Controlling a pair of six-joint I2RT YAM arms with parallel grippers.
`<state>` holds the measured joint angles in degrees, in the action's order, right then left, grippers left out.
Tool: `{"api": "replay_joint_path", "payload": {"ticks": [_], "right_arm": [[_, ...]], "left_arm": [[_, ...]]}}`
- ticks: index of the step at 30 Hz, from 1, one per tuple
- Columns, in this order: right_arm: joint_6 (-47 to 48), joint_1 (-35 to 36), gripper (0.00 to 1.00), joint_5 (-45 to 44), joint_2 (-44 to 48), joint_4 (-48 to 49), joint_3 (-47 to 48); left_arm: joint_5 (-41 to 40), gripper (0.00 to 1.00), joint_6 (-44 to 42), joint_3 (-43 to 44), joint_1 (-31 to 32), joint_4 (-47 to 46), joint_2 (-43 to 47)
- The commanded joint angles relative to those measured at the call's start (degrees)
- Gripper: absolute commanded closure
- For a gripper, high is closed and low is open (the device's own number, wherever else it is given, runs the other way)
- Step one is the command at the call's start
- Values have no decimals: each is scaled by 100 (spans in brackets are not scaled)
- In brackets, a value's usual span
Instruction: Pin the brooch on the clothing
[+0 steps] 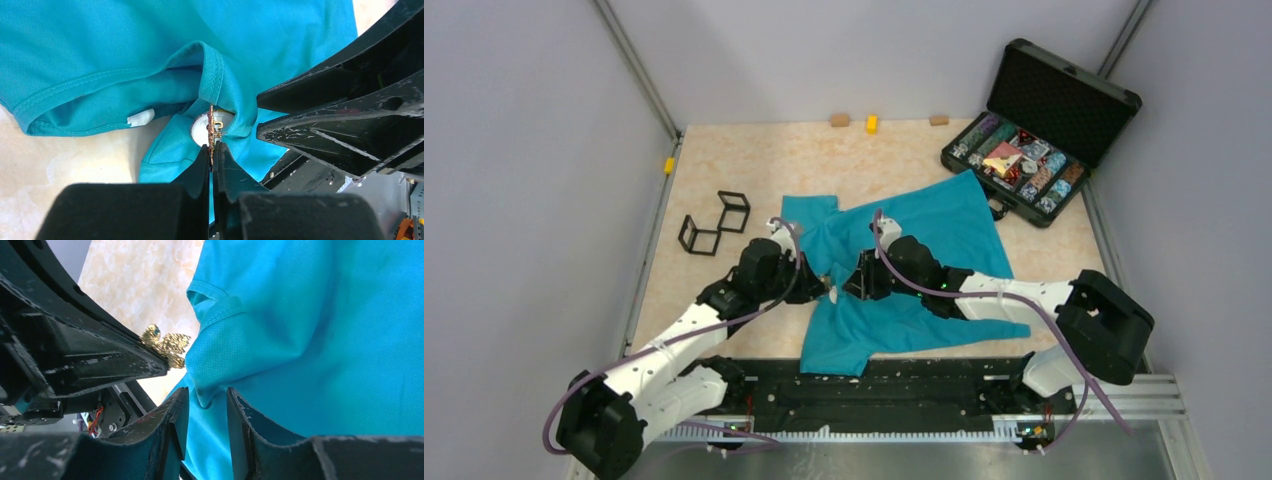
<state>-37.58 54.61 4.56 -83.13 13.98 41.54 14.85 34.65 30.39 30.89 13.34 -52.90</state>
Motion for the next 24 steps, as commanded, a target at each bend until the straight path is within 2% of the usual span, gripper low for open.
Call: {"api": "replay_joint_path", "payload": {"ticks": [1,14,19,24], "right_arm": [[-53,50,65,83,17,400,45],[-10,51,72,141,-163,314,170],[-46,50,100,194,-163,464,157],[-7,57,100,189,-46,610,107]], "left_arm": [[-229,100,80,49,161,-177,-93],[-617,100,113,270,448,-39,-227],[-850,100,39,434,607,111,-325],[-1114,100,-97,665,801,471,-544]]}}
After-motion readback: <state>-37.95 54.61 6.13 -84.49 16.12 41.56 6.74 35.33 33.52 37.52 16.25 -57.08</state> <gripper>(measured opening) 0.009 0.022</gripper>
